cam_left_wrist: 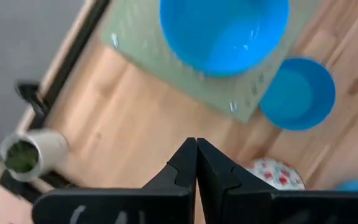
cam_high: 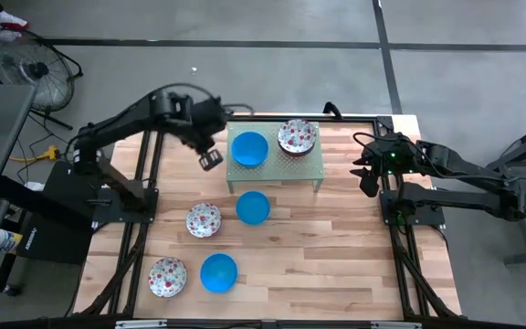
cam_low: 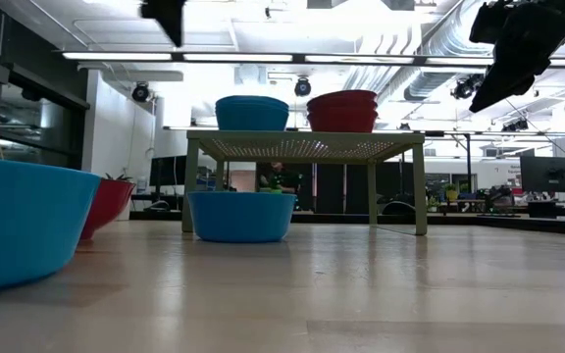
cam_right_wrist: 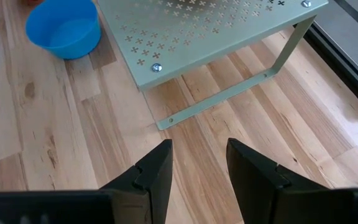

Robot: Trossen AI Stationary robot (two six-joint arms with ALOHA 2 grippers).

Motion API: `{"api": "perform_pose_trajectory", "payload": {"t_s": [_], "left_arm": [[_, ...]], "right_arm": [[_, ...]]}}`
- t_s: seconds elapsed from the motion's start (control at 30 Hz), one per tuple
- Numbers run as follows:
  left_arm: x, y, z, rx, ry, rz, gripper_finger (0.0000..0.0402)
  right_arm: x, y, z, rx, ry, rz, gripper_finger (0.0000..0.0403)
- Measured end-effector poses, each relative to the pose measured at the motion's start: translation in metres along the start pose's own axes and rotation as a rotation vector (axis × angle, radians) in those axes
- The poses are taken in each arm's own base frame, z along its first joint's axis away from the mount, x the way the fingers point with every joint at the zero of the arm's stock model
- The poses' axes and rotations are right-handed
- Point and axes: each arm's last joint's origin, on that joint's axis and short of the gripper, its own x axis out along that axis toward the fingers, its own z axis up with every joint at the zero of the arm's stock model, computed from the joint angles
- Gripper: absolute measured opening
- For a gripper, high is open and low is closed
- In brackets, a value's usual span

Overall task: Pick & Place Mini bowls
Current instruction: Stack the red bowl on top of the red bowls on the shelf

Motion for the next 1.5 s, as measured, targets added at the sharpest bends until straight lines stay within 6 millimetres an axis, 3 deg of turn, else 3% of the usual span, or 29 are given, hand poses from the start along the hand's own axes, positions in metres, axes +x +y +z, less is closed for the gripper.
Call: {"api": "perform_pose_trajectory", "payload": {"t_s": [0.17,0.47,0.8,0.97,1.1,1.23,1.37,1.5], "left_arm": [[0.012,-0.010,-0.041,-0.112,0.074,0.001,0.0000],[0.049,-0.034,-0.095,-0.218,0.120,-0.081,0.0000],[0.104,-0.058,-0.136,-0.291,0.187,-0.188,0.0000],[0.120,-0.062,-0.145,-0.338,0.195,-0.189,0.0007],[0.120,-0.062,-0.145,-0.335,0.187,-0.195,0.0040],[0.121,-0.060,-0.147,-0.329,0.198,-0.176,0.0098],[0.132,-0.058,-0.156,-0.340,0.237,-0.144,0.0155],[0.142,-0.057,-0.162,-0.380,0.257,-0.127,0.0183]], "right_arm": [[0.000,0.000,0.000,0.000,0.000,0.000,0.0139],[0.000,0.000,0.000,-0.001,0.000,0.004,0.0139],[0.000,0.001,0.000,-0.008,0.002,0.025,0.0139],[0.000,0.001,0.000,-0.011,0.002,0.031,0.0139],[0.000,0.001,0.000,-0.011,0.002,0.032,0.0139],[0.000,0.001,0.000,-0.011,0.002,0.034,0.0139],[0.000,0.001,0.000,-0.016,0.002,0.034,0.0139],[0.000,0.001,0.000,-0.016,0.002,0.034,0.0139]]}}
